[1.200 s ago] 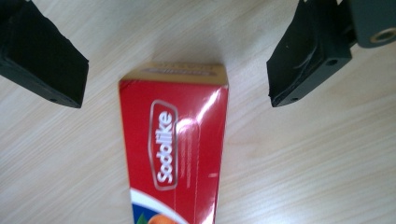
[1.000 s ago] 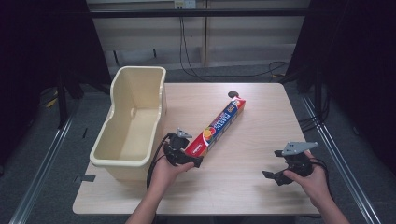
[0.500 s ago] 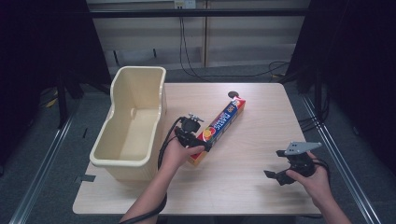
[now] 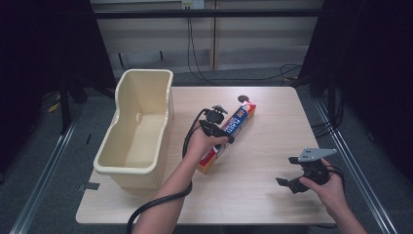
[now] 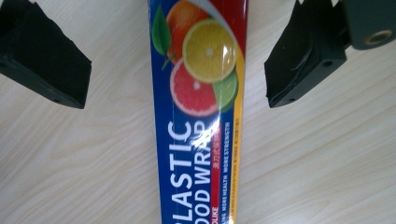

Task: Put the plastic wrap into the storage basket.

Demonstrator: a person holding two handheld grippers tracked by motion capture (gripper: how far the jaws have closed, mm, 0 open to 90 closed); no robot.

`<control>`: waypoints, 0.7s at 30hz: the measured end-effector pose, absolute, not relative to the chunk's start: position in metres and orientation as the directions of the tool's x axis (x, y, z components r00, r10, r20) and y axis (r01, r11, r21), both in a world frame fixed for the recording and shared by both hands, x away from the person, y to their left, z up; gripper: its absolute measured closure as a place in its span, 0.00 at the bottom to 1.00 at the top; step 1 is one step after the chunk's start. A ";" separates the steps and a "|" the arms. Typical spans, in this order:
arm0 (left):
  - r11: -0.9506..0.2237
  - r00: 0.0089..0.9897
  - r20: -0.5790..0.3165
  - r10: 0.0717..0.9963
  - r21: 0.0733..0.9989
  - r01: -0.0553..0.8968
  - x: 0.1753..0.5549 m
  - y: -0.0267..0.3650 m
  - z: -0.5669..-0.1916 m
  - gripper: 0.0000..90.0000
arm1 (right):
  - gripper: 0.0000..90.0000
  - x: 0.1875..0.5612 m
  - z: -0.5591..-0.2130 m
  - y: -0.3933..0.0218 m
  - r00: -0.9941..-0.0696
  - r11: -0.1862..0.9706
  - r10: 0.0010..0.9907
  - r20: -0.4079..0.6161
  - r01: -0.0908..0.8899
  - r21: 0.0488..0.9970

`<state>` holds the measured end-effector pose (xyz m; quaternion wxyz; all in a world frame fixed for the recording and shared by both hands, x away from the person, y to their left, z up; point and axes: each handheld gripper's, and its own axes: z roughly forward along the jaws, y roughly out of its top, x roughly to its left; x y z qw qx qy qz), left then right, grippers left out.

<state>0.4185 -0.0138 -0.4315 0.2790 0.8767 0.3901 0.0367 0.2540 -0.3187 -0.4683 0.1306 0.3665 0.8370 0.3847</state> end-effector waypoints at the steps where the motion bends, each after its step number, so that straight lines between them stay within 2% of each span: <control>1: -0.521 0.680 -0.165 0.714 0.523 0.674 0.420 -0.017 -0.433 0.08 | 0.04 0.254 -0.468 -0.319 -0.697 0.435 0.714 0.063 0.513 0.740; 21: -0.557 0.685 -0.139 0.715 0.478 0.679 0.451 -0.039 -0.454 0.21 | 0.04 0.254 -0.468 -0.322 -0.700 0.419 0.710 0.080 0.511 0.750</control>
